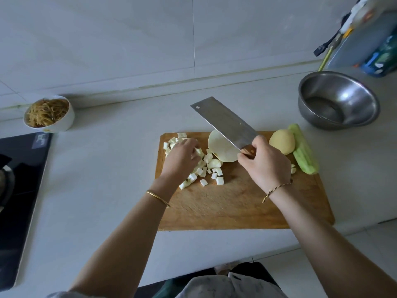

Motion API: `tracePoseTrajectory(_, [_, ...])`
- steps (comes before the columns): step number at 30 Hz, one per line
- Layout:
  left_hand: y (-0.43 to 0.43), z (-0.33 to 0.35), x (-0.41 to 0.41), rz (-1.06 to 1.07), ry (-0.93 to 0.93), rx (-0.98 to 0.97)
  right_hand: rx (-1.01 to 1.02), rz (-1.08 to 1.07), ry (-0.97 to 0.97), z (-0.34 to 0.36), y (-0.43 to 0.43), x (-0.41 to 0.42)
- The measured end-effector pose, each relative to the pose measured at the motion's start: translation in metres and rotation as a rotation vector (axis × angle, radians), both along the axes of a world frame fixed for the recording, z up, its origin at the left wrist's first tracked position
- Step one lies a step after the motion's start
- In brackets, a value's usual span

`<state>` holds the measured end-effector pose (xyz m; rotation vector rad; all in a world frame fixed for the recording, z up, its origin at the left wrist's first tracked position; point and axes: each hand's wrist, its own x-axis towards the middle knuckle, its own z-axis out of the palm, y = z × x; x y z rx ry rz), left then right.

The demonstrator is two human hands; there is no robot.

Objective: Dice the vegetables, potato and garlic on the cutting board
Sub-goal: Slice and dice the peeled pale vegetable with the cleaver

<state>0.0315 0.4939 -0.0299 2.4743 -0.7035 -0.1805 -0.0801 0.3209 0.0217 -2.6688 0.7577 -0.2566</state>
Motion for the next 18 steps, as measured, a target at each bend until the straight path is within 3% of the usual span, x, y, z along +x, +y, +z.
tracePoseTrajectory(4, [-0.007,-0.001,-0.005,-0.032,-0.124,0.185,0.09,-0.018,-0.016,0.003,-0.008,-0.001])
tracePoseTrajectory(9, [-0.034,0.012,0.003,0.003,-0.047,0.085,0.498,-0.092,-0.152,0.002,-0.026,-0.009])
tracePoseTrajectory(13, [-0.068,0.01,0.013,-0.077,0.075,0.359,0.792,-0.165,-0.226,0.004,-0.038,-0.017])
tracePoseTrajectory(18, [-0.092,0.001,0.008,-0.114,-0.007,0.557,0.883,-0.158,-0.194,-0.004,-0.057,-0.025])
